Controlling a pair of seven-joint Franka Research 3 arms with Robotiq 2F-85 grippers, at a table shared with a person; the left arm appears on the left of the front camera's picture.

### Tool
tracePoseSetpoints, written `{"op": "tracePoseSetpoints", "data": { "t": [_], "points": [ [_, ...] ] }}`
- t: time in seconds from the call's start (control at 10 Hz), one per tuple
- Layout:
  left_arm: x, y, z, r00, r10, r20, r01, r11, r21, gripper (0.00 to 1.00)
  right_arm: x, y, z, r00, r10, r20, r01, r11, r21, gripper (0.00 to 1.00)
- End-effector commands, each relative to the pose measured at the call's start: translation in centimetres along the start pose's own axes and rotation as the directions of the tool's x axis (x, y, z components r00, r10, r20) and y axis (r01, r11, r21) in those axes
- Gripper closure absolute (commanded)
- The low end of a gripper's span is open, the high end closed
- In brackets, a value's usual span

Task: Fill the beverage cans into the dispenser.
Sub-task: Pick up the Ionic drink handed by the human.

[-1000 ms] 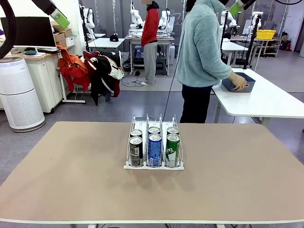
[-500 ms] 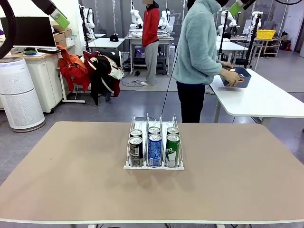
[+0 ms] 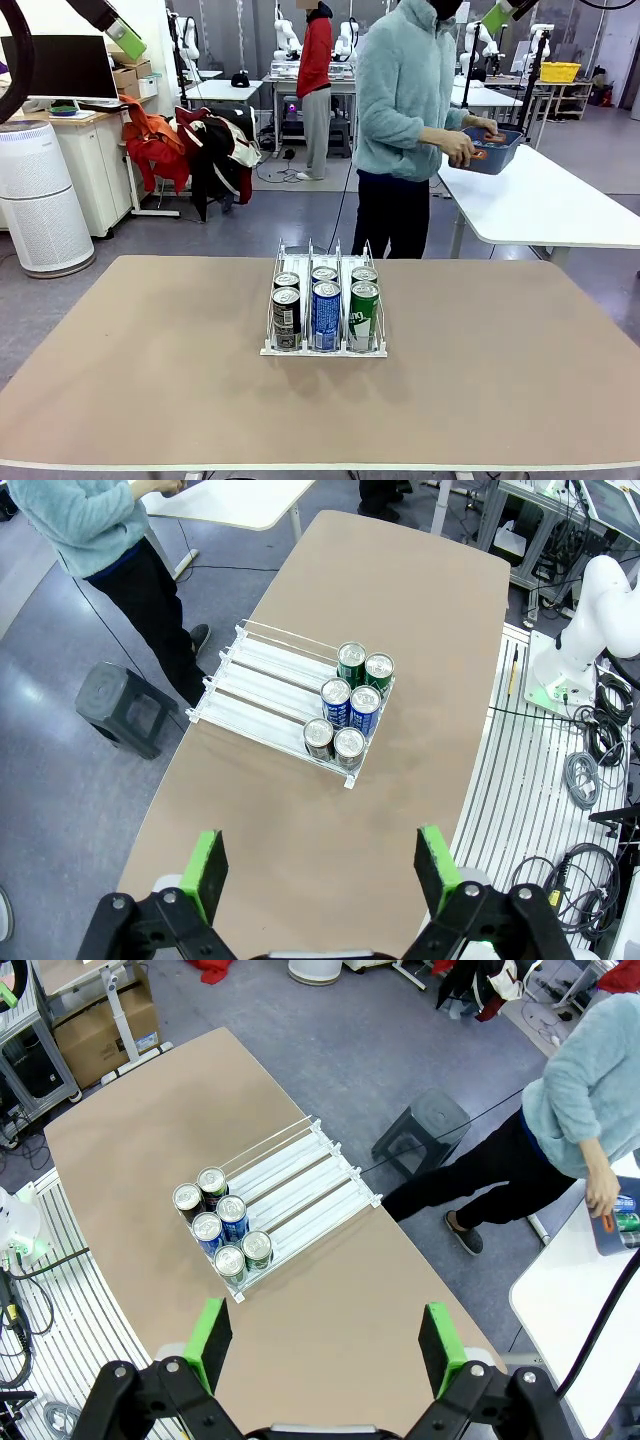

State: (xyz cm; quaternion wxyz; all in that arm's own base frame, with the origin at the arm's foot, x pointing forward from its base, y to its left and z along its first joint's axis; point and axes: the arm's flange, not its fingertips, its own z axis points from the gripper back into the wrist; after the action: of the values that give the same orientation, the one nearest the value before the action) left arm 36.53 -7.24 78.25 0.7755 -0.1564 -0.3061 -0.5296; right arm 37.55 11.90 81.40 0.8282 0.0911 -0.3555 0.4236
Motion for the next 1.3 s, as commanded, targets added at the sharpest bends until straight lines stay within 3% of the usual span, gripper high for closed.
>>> {"op": "tracePoseSetpoints", "data": {
  "t": [0.0,1.2],
  "points": [
    [0.00,0.04,0.08,1.000,0.004,-0.007,-0.003,1.000,0.017,0.00,-0.05,0.09,-0.05,1.000,0.006,-0.004,-0.006,1.000,0.000,0.00],
    [0.00,0.04,0.08,1.000,0.004,-0.007,-0.003,1.000,0.017,0.00,-0.05,0.09,-0.05,1.000,0.006,-0.004,-0.006,1.000,0.000,0.00]
  ]
}}
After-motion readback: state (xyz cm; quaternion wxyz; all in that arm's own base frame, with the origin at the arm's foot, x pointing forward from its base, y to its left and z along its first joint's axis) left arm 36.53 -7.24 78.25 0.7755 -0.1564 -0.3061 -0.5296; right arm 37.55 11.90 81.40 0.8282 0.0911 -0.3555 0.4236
